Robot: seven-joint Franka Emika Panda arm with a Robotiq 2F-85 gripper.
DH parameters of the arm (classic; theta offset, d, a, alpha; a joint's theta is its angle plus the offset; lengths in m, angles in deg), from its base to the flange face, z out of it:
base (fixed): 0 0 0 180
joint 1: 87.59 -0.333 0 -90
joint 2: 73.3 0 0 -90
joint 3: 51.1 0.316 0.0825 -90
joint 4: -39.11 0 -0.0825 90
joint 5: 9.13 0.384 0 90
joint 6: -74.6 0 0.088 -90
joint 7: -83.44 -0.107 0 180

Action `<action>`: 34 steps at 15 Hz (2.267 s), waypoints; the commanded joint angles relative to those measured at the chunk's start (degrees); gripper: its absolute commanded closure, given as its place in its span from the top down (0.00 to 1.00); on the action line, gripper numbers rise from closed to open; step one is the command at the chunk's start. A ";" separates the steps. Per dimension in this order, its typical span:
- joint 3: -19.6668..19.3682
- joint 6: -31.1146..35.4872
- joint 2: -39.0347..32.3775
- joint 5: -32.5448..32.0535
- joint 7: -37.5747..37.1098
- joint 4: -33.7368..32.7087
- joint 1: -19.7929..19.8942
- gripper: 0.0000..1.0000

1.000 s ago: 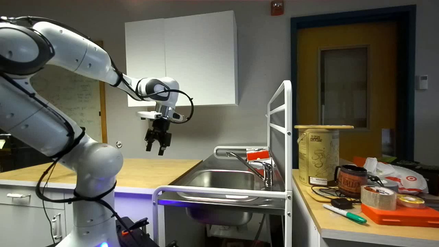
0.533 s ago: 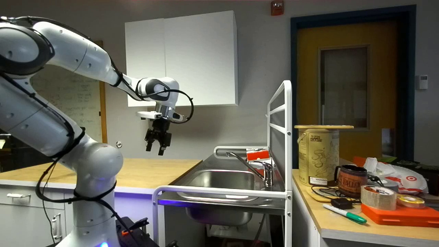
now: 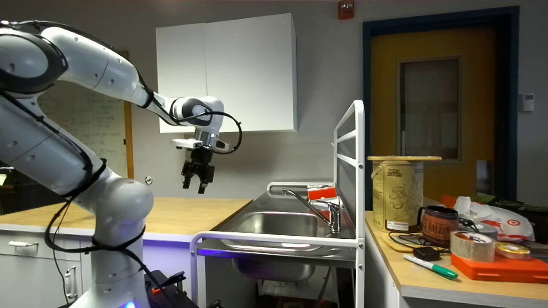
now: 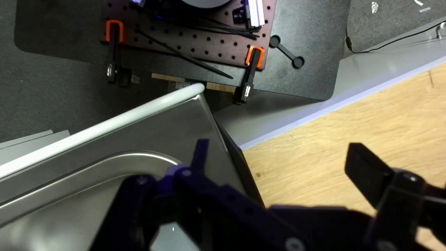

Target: Turn the tap nozzle to the right

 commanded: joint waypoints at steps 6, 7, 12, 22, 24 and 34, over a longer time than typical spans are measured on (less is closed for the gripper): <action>0.45 10.72 -5.50 0.38 -4.48 -4.17 4.62 1.00; 0.44 12.71 -6.84 0.93 -5.93 -5.06 5.06 1.00; 1.46 23.69 -14.67 2.86 -13.68 -10.21 5.90 1.00; 2.61 39.51 -35.38 3.03 -35.95 -28.61 8.17 1.00; 2.04 41.90 -38.96 2.85 -40.86 -32.31 8.65 1.00; -3.01 42.78 -51.09 -2.71 -63.09 -44.44 8.52 1.00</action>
